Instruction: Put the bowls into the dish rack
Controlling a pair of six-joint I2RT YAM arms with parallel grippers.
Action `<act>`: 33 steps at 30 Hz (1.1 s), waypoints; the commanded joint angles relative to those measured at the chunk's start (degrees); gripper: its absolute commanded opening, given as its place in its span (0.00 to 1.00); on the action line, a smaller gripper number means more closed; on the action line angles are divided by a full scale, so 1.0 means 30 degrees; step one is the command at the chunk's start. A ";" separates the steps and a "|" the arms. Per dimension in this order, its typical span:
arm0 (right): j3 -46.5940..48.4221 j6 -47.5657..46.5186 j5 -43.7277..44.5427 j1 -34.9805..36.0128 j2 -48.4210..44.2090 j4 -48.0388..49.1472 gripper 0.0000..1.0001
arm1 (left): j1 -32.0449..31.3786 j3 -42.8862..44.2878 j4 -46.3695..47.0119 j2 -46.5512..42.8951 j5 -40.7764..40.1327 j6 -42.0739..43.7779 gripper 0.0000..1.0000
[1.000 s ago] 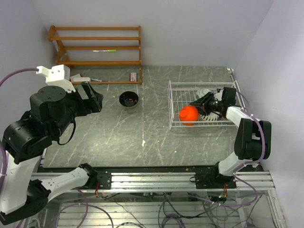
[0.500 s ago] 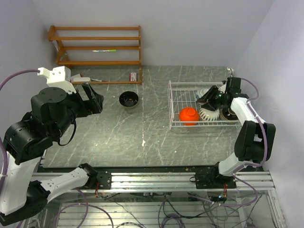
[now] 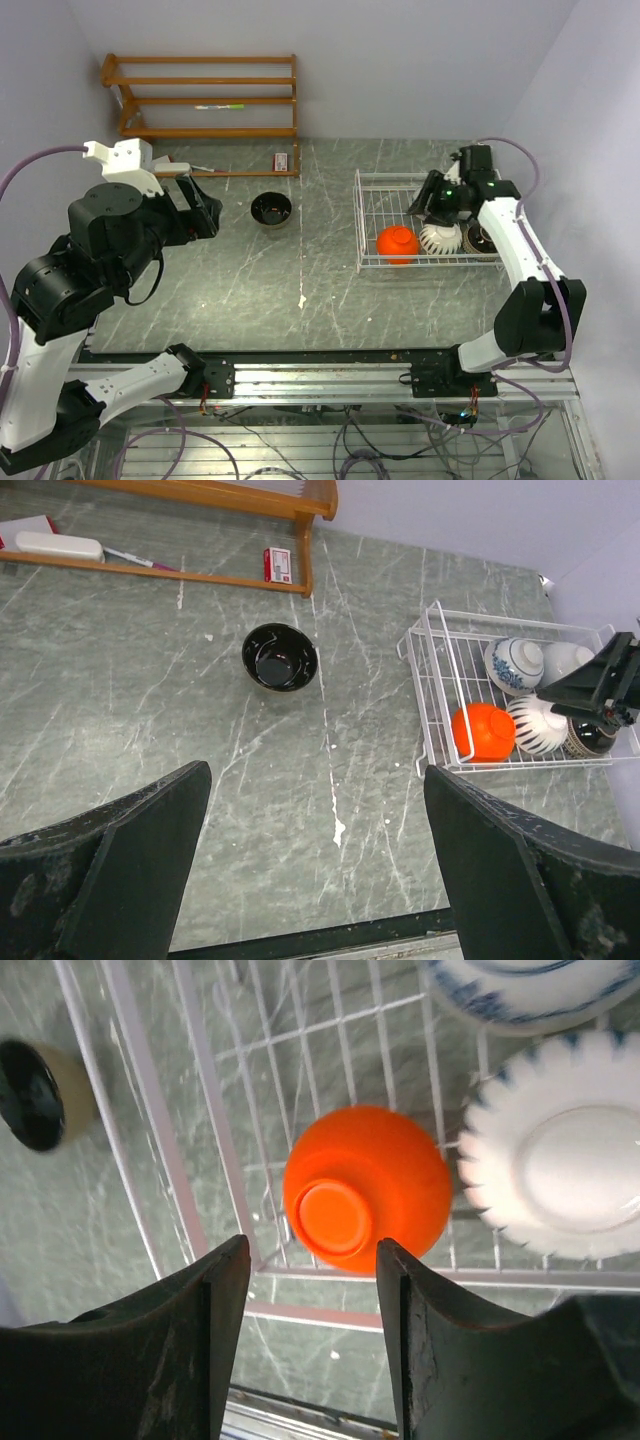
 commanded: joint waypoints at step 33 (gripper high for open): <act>1.8062 -0.4344 0.5088 1.5442 1.2627 -0.2714 0.65 | -0.0128 0.1474 -0.1160 -0.1085 -0.1923 -0.0678 0.99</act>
